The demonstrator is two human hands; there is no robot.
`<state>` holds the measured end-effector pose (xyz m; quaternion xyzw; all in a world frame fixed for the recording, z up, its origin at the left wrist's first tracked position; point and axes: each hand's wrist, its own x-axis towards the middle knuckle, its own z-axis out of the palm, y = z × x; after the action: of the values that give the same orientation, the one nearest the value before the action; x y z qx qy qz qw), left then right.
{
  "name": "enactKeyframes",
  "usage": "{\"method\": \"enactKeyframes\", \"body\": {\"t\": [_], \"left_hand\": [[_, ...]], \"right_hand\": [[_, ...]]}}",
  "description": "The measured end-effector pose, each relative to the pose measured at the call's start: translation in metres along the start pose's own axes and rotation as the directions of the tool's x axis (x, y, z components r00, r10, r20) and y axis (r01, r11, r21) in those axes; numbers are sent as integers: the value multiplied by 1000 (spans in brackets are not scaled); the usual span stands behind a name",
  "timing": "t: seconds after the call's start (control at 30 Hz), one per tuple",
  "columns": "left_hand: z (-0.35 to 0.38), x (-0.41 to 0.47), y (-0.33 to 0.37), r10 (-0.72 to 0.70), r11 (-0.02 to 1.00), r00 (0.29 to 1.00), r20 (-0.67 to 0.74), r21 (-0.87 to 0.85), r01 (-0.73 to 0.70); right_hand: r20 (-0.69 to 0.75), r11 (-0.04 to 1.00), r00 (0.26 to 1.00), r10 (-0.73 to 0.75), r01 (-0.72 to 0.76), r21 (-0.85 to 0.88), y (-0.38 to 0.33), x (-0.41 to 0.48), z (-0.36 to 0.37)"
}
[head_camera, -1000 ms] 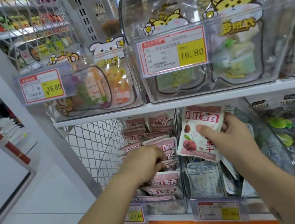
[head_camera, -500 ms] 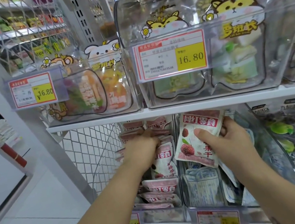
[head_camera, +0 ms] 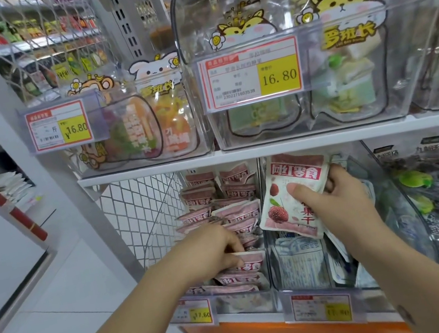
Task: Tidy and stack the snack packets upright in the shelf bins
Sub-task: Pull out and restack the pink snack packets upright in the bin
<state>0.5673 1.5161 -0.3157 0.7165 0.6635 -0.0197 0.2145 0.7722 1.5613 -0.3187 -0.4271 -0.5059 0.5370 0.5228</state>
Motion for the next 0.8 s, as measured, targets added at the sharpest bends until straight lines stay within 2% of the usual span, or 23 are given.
{"method": "enactKeyframes", "body": {"t": [0.23,0.37,0.6,0.7,0.8], "left_hand": [[12,-4,-4,62,989,997,-49,140,-55],[13,-8,-7,110,986,988,-107,134,-95],[24,3,-9,136,894,990,-24,435,-112],[27,9,-9,117,878,993,3,467,-105],[14,17,-12,77,905,996,-49,423,-49]], "right_hand": [[-17,1000,1000,10,-10,-25,4,4,-1],[-14,1000,1000,-2,2,-24,3,5,-3],[-8,1000,1000,-2,2,-4,2,5,-2],[-4,1000,1000,-5,5,-19,2,4,-1],[-8,1000,1000,4,-5,-29,4,4,-1]]}}
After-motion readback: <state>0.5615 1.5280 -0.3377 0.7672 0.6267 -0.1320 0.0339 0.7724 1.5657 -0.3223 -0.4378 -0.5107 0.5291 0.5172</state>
